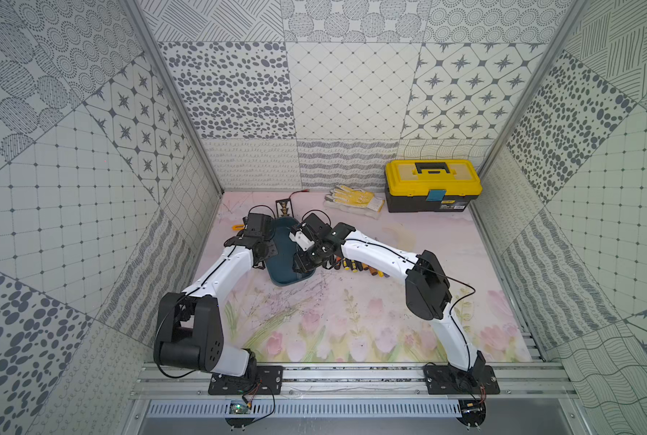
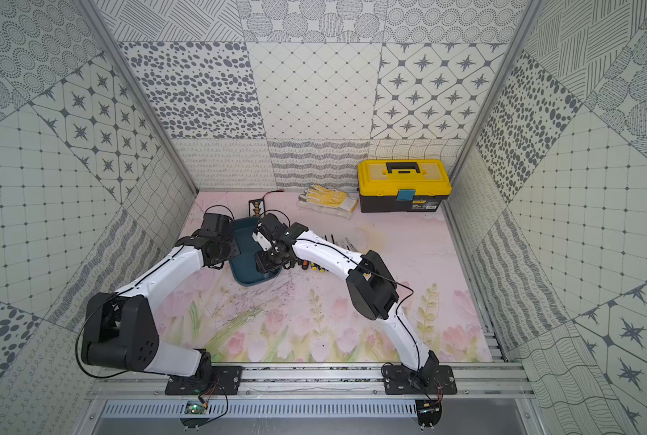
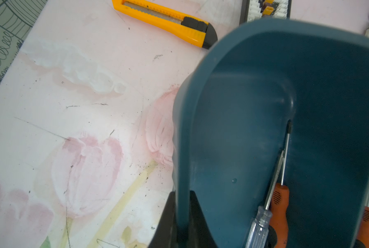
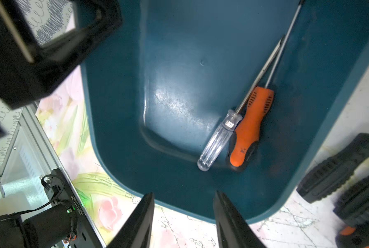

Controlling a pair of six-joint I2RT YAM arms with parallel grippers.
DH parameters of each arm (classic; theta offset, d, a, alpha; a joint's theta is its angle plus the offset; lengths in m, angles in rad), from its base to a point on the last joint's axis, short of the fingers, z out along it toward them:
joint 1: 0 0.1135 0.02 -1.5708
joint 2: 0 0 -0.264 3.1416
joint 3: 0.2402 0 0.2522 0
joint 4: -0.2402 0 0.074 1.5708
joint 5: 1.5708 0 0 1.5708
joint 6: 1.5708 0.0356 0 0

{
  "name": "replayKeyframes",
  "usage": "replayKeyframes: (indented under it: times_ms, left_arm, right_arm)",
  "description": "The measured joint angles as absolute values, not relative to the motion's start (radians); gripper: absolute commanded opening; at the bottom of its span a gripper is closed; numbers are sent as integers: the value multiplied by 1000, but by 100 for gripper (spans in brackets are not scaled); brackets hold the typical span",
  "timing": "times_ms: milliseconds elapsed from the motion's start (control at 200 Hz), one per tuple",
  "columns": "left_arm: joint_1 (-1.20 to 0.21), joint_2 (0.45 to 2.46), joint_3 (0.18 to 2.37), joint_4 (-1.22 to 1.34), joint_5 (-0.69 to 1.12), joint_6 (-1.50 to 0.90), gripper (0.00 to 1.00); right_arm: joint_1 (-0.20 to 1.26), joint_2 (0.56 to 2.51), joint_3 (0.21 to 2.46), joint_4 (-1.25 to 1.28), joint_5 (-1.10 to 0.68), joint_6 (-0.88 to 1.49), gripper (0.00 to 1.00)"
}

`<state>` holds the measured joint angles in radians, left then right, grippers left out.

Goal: Take out the screwdriver from the storage box
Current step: Pick up the screwdriver from the storage box.

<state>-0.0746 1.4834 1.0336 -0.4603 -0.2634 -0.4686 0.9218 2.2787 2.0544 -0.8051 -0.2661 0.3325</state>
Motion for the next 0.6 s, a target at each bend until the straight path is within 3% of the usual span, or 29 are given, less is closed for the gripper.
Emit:
replayKeyframes:
  times_ms: [600]
  left_arm:
    - [-75,1485,1034,-460,-257,-469,0]
  right_arm:
    - [922,2442,2237,-899,-277,334,49]
